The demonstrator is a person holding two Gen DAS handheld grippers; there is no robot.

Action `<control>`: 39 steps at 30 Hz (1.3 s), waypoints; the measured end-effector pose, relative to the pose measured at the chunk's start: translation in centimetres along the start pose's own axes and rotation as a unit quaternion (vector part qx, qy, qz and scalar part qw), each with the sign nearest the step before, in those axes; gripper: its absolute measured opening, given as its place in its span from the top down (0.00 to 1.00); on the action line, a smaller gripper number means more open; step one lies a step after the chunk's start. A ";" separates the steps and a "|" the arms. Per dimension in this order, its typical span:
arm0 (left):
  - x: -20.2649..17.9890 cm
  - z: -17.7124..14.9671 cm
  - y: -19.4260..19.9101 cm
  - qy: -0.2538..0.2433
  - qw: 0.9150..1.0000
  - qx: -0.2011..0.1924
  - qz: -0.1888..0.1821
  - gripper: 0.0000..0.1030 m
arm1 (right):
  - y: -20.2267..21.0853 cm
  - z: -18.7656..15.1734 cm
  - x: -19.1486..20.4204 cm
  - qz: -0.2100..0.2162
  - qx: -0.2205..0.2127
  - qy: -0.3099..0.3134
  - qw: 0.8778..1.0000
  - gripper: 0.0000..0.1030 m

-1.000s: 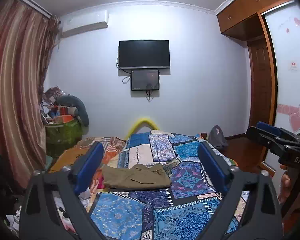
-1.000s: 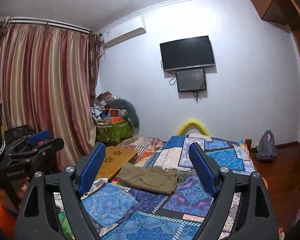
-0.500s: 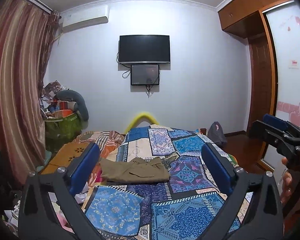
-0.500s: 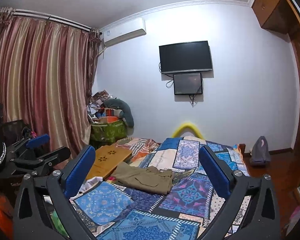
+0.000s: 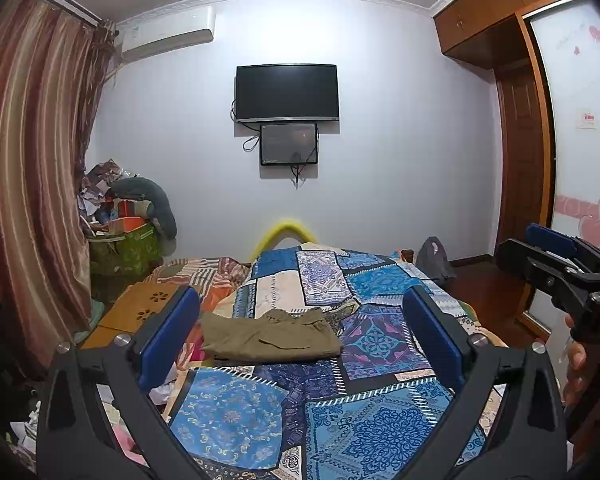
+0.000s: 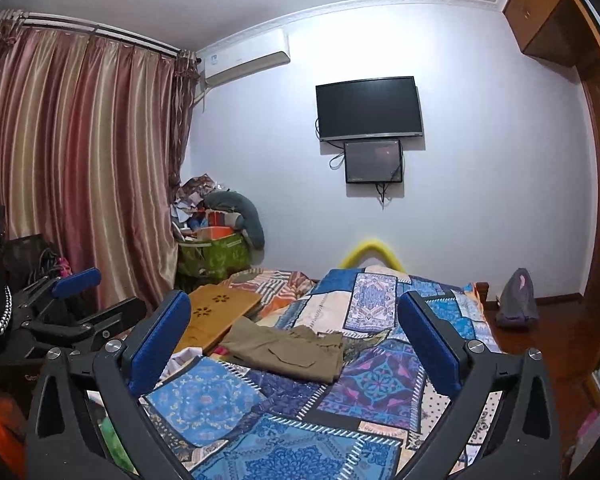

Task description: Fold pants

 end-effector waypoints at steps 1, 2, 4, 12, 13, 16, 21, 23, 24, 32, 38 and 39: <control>0.1 0.0 0.0 0.001 1.000 0.000 0.000 0.00 | 0.0 0.0 0.0 0.001 0.000 -0.001 1.000 0.00; 0.1 -0.1 -0.1 0.001 1.000 0.001 -0.001 0.00 | 0.0 0.0 0.0 0.002 0.001 -0.002 1.000 0.00; 0.2 -0.2 -0.2 0.002 1.000 0.003 -0.003 0.00 | 0.0 0.0 -0.1 0.001 0.003 -0.003 1.000 0.00; 0.1 -0.2 -0.5 0.002 1.000 -0.002 -0.005 0.00 | 0.0 -0.2 -0.2 0.000 0.008 -0.004 1.000 0.00; 0.0 -0.3 -0.5 0.002 1.000 -0.002 -0.006 0.00 | 0.1 -0.1 -0.2 0.000 0.008 -0.004 1.000 0.00; -0.1 -0.4 -0.6 0.000 1.000 -0.002 -0.009 0.00 | 0.1 -0.2 -0.2 0.002 0.010 -0.004 1.000 0.00; -0.2 -0.5 -0.7 -0.003 1.000 -0.001 -0.010 0.00 | -0.1 -0.2 -0.2 0.001 0.012 -0.006 1.000 0.00; -0.2 -0.6 -0.8 -0.004 1.000 -0.002 -0.012 0.00 | -0.1 -0.2 -0.3 0.001 0.013 -0.008 1.000 0.00; -0.3 -0.7 -0.8 -0.004 1.000 -0.002 -0.012 0.00 | -0.2 -0.2 -0.3 0.001 0.014 -0.008 1.000 0.00; -0.4 -0.8 -1.2 -0.003 1.000 0.002 -0.016 0.00 | -0.3 -0.3 -0.4 -0.002 0.017 -0.009 1.000 0.00; -0.3 -1.0 -1.6 0.002 1.000 0.005 -0.019 0.00 | -0.4 -0.4 -0.3 -0.002 0.019 -0.010 1.000 0.00; -0.3 -1.0 -1.6 0.003 1.000 0.006 -0.020 0.00 | -0.4 -0.4 -0.3 -0.002 0.019 -0.011 1.000 0.00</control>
Point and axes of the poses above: each gripper's, at about its wrist camera, not at the fingertips, and y roughly against the way its jaws point, x to its left, z to its top, the point moved 8 cm from there along -y, roughly the way its jaws point, and after that the axes turned 10 degrees about y, right-handed, at the moved point
